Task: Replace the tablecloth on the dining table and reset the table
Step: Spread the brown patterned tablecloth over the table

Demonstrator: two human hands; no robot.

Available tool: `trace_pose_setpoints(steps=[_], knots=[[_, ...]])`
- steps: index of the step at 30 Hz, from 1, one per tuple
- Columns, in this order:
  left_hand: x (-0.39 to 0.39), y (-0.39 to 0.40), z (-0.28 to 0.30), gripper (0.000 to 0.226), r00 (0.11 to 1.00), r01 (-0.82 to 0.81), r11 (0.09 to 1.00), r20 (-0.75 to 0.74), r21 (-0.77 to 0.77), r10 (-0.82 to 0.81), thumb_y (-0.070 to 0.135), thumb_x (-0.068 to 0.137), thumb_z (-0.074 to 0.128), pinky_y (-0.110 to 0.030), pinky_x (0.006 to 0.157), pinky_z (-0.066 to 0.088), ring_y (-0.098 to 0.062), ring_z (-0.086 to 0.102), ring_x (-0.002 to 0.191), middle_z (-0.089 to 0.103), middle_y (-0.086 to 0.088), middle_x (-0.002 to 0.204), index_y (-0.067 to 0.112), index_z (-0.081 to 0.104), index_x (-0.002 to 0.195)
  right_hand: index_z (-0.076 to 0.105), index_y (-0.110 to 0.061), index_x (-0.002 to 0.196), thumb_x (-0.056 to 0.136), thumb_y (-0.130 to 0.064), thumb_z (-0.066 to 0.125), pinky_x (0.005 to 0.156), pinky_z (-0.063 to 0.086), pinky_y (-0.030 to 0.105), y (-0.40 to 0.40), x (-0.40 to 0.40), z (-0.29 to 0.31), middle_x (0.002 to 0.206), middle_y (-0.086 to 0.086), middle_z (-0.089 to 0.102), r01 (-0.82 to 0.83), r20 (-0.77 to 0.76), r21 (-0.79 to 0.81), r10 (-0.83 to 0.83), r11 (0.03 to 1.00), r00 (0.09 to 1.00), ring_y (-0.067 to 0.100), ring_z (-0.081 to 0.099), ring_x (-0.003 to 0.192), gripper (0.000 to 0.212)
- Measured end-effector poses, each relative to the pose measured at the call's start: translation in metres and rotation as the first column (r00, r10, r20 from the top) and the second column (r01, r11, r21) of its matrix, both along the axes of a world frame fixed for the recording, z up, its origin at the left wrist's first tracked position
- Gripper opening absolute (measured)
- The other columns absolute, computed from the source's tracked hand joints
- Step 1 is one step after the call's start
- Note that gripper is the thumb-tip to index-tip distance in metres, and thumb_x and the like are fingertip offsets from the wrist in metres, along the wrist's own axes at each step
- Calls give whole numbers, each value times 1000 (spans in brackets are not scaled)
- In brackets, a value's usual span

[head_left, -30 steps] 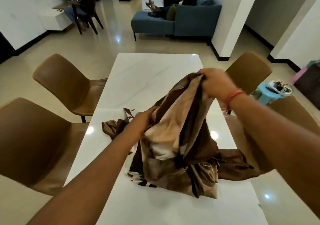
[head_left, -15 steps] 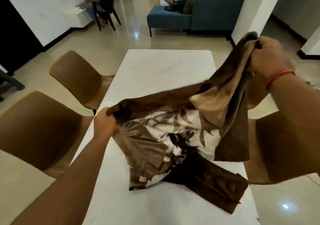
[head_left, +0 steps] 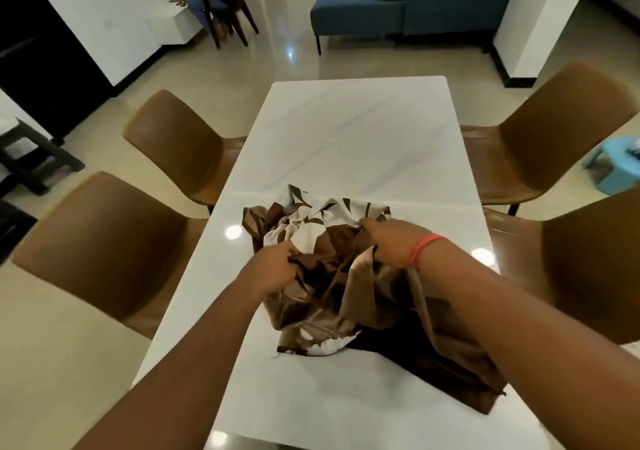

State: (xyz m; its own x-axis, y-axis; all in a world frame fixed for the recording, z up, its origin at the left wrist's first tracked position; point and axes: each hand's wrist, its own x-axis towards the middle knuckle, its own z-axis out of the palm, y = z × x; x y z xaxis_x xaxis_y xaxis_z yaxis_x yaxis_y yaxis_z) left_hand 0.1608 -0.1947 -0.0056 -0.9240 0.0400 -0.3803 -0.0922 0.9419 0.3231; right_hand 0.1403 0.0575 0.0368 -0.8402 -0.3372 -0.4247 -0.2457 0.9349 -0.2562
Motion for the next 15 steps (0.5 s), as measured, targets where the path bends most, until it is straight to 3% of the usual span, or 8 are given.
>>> trace_pose_setpoints(steps=[2, 6, 10, 13, 15], knots=[[4, -9, -20, 32, 1000, -10, 1000, -30, -6, 10, 28, 92, 55, -33, 85, 54, -24, 63, 98, 66, -7, 116, 22, 55, 123, 27, -15, 150, 89, -13, 53, 81, 55, 40, -5, 0, -20, 107, 14, 63, 98, -10, 30, -98, 995, 995, 30, 63, 94, 67], [2, -26, -57, 58, 996, -83, 996, 42, 32, 82, 30, 96, 54, -35, 88, 51, -31, 61, 111, 58, -15, 130, 14, 31, 146, 19, -19, 154, 90, -15, 50, 85, 55, 42, -11, -7, -54, 116, 15, 62, 306, -88, 71, -300, 949, 950, 33, 64, 102, 71], [-5, -37, -88, 92, 978, -180, 962, 138, 203, 154, 39, 93, 57, -38, 95, 49, -35, 59, 119, 52, -17, 141, 31, -10, 157, 15, -25, 155, 96, -19, 43, 95, 51, 46, -19, -23, -86, 131, 16, 52, 456, -173, 33, -444, 890, 879, 36, 60, 112, 65], [-15, -44, -110, 92, 967, -236, 909, 171, 344, 186, 39, 94, 57, -36, 98, 48, -34, 57, 122, 49, -13, 146, 38, -11, 156, 5, -31, 158, 94, -15, 45, 106, 43, 46, -32, -40, -119, 137, 16, 53, 554, 15, -70, -555, 829, 832, 35, 56, 120, 77], [-18, -46, -122, 83, 976, -204, 895, 157, 397, 153, 36, 97, 54, -32, 99, 44, -31, 55, 126, 45, -8, 150, 41, -4, 156, 6, -32, 158, 96, -18, 48, 110, 40, 43, -48, -39, -146, 150, 19, 40, 543, 141, -90, -529, 835, 837, 36, 51, 128, 76]])
